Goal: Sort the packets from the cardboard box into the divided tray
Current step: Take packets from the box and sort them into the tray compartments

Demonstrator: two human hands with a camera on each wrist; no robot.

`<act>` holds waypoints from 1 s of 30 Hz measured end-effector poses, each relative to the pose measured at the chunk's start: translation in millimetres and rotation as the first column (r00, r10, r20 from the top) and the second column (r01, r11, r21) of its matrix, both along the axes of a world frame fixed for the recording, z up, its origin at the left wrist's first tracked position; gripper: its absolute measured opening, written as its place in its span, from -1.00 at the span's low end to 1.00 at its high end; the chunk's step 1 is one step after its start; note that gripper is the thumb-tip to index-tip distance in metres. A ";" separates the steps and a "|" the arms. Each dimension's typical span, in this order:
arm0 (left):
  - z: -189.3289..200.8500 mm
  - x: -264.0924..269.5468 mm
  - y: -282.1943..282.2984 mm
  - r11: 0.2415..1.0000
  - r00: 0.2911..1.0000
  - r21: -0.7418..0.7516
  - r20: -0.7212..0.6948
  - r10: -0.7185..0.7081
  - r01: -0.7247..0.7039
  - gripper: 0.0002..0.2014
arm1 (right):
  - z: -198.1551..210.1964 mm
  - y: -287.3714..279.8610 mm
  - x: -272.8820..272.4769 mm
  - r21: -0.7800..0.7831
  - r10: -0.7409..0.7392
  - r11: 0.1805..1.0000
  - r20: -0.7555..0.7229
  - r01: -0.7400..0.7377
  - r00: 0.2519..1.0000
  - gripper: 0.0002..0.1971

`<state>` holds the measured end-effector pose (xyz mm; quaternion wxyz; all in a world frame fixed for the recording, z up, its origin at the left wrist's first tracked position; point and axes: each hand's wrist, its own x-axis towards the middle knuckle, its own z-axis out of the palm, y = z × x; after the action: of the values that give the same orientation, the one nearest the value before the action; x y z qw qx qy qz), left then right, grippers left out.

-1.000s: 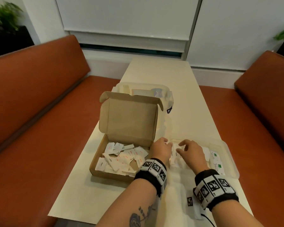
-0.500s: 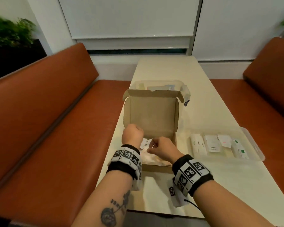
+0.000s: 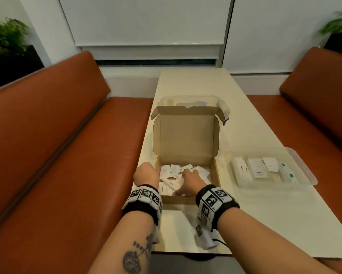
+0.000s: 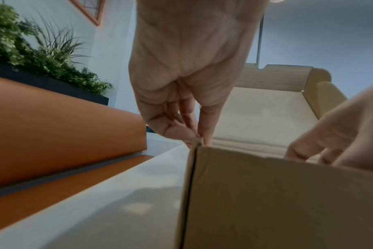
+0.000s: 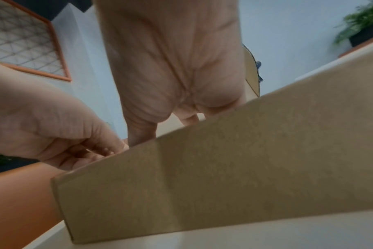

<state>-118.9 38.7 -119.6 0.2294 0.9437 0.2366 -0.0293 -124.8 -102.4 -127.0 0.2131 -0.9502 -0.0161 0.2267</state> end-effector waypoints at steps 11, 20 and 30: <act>-0.3 9.4 1.0 0.999 0.999 0.033 -0.042 0.015 -0.014 -0.79 | -3.2 2.9 10.0 0.080 0.139 0.988 -0.034 -0.136 0.990 -0.42; 0.3 1.0 -3.5 0.999 0.999 0.000 -0.033 0.041 -0.041 -0.79 | 3.4 -19.5 16.2 0.260 -0.014 0.965 0.136 -0.022 0.991 -0.51; -0.2 -9.3 -37.6 0.953 0.882 -0.295 0.465 0.079 0.070 -0.84 | 4.9 -46.6 21.4 0.524 -0.164 0.851 0.190 0.041 0.968 -0.64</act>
<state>-128.1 1.1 -119.8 0.4222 0.8752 0.1685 0.1655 -103.3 -149.1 -122.1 0.4684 -0.8773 -0.0495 0.0918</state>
